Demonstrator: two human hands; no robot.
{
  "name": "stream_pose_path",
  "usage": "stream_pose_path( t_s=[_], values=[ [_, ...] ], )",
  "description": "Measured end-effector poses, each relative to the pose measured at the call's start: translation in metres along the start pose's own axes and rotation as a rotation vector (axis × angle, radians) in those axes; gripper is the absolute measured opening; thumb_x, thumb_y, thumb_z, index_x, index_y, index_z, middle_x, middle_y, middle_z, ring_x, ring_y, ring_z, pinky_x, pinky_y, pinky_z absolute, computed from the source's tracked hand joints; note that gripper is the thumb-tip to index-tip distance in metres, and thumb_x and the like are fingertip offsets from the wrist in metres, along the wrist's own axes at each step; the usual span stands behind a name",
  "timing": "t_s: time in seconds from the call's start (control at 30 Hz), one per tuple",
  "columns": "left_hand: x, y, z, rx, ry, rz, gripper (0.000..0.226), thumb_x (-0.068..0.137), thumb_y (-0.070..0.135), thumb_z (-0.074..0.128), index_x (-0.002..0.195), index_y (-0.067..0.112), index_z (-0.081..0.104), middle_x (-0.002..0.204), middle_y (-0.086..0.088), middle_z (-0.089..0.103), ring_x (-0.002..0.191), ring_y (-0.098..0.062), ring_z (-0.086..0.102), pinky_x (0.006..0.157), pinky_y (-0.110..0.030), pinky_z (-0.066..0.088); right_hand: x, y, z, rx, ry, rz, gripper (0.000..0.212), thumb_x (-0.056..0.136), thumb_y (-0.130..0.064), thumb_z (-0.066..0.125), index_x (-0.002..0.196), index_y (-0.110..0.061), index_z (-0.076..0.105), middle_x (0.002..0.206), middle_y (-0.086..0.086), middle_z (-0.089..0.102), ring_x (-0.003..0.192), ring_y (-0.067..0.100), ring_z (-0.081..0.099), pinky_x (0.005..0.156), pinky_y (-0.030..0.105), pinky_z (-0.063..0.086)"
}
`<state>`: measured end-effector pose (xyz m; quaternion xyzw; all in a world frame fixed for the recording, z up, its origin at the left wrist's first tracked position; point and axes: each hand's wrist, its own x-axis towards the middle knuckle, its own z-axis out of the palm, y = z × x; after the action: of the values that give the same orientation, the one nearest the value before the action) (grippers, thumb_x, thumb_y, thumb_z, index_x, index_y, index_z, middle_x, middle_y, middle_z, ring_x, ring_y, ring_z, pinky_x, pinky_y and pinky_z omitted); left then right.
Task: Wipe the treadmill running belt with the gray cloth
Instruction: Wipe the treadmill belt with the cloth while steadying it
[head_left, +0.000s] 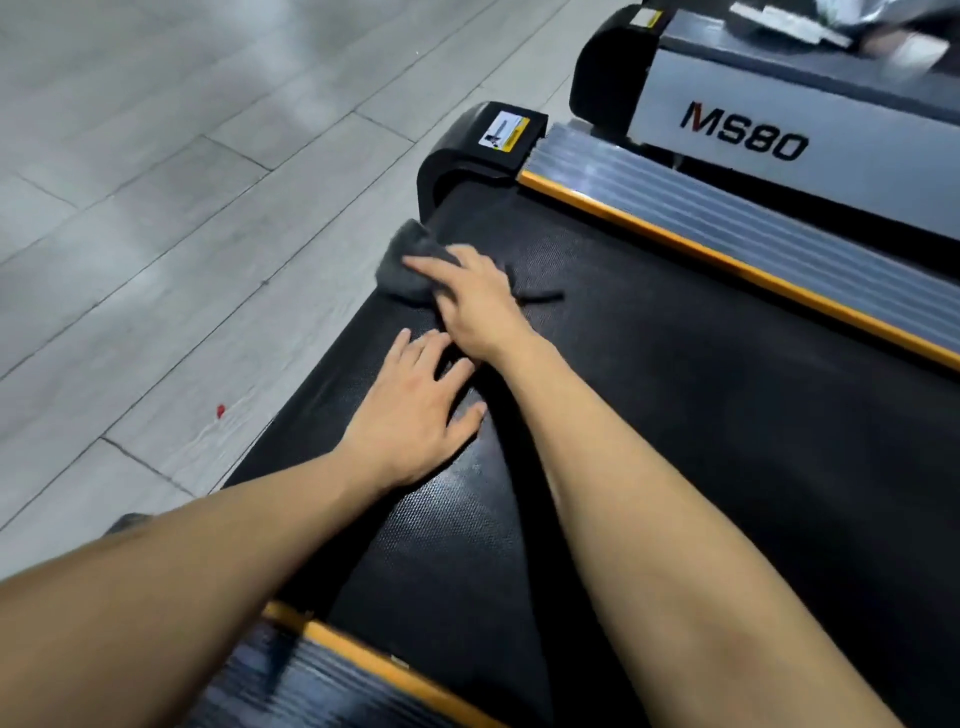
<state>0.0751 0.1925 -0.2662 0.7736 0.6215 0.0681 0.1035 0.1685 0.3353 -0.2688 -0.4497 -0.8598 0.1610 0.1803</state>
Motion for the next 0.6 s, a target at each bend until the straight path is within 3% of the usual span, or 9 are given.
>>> stream_pose_path(
  t_s=[0.1, 0.17, 0.3, 0.4, 0.5, 0.6],
  values=[
    [-0.04, -0.013, -0.005, 0.045, -0.065, 0.023, 0.067, 0.098, 0.057, 0.032, 0.155, 0.022, 0.038, 0.162, -0.012, 0.033, 0.151, -0.032, 0.027, 0.126, -0.05, 0.013, 0.013, -0.007, 0.001, 0.008, -0.082, -0.057, 0.047, 0.093, -0.015, 0.05, 0.135, -0.034, 0.058, 0.136, 0.007, 0.051, 0.121, 0.032, 0.049, 0.108, 0.041, 0.034],
    [-0.065, -0.027, -0.011, 0.056, -0.098, 0.036, 0.068, 0.099, 0.06, 0.03, 0.158, 0.027, 0.032, 0.166, -0.008, 0.026, 0.153, -0.03, 0.024, 0.126, -0.05, 0.016, -0.011, 0.012, -0.012, 0.045, -0.087, -0.074, 0.048, 0.093, -0.011, 0.051, 0.136, -0.032, 0.058, 0.136, 0.007, 0.051, 0.124, 0.029, 0.047, 0.111, 0.03, 0.028],
    [-0.096, -0.037, -0.014, 0.04, -0.151, 0.01, 0.07, 0.099, 0.066, 0.022, 0.16, 0.034, 0.022, 0.169, -0.003, 0.016, 0.156, -0.024, 0.015, 0.126, -0.049, 0.015, -0.099, 0.062, -0.057, 0.017, -0.003, 0.097, 0.055, 0.091, -0.005, 0.055, 0.137, -0.035, 0.056, 0.137, 0.006, 0.049, 0.128, 0.023, 0.043, 0.11, 0.022, 0.023],
    [-0.107, -0.03, -0.014, 0.045, -0.149, -0.051, 0.068, 0.098, 0.066, 0.022, 0.158, 0.036, 0.028, 0.167, -0.003, 0.025, 0.154, -0.026, 0.023, 0.126, -0.049, 0.019, -0.154, 0.092, -0.084, -0.041, 0.083, 0.264, 0.055, 0.093, -0.006, 0.055, 0.138, -0.037, 0.054, 0.139, 0.008, 0.047, 0.127, 0.026, 0.043, 0.112, 0.033, 0.028],
    [-0.112, -0.025, -0.018, 0.033, -0.162, -0.084, 0.067, 0.096, 0.063, 0.027, 0.154, 0.031, 0.039, 0.162, -0.007, 0.037, 0.149, -0.031, 0.035, 0.123, -0.051, 0.027, -0.156, 0.094, -0.074, -0.11, 0.189, 0.419, 0.052, 0.091, -0.012, 0.054, 0.137, -0.034, 0.056, 0.137, 0.011, 0.049, 0.12, 0.033, 0.049, 0.108, 0.04, 0.033],
    [-0.116, -0.025, -0.026, 0.039, -0.205, -0.084, 0.069, 0.092, 0.062, 0.029, 0.149, 0.026, 0.047, 0.157, -0.01, 0.044, 0.143, -0.035, 0.044, 0.118, -0.053, 0.035, -0.133, 0.04, -0.036, -0.082, 0.203, 0.326, 0.052, 0.08, -0.016, 0.053, 0.13, -0.027, 0.064, 0.127, 0.016, 0.058, 0.109, 0.037, 0.057, 0.099, 0.042, 0.043]
  ],
)
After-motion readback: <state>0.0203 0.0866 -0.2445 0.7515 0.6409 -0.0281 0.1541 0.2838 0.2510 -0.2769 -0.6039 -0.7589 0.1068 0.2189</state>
